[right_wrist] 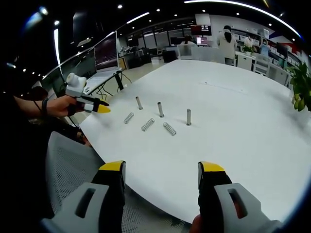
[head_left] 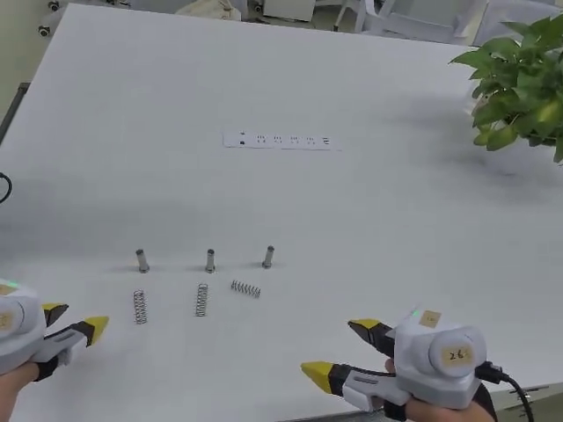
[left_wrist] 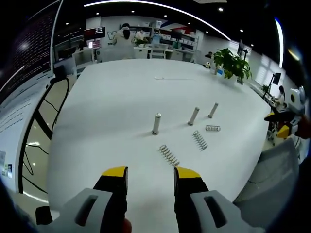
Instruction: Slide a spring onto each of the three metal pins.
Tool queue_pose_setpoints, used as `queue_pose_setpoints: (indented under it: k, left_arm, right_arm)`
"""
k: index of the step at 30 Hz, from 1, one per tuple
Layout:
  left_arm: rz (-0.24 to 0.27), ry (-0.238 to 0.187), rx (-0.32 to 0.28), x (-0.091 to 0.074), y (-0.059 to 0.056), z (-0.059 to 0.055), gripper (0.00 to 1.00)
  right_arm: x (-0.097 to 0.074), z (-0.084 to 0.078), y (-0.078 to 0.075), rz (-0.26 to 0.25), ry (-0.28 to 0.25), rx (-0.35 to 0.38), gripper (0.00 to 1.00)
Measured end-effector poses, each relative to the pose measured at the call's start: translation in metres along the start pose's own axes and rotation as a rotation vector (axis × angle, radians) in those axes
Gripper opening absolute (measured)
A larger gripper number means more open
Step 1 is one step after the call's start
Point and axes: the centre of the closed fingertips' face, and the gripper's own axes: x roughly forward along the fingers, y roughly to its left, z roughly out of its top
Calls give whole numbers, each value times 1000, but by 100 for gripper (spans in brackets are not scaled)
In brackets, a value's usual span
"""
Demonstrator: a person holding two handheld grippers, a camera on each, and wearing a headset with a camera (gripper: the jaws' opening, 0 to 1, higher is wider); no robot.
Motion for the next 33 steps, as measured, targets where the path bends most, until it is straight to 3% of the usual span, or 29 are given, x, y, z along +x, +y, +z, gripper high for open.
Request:
queue_pose_setpoints:
  k: [14, 23, 33]
  left_arm:
    - [-55, 12, -3, 6, -22, -2, 41]
    - [-58, 18, -13, 13, -25, -2, 39]
    - [-72, 41, -5, 34, -35, -4, 35]
  right_arm:
    - [-2, -1, -1, -4, 1, 2, 59]
    - [-3, -1, -1, -5, 2, 1, 59]
    - [-2, 0, -1, -4, 4, -4, 59]
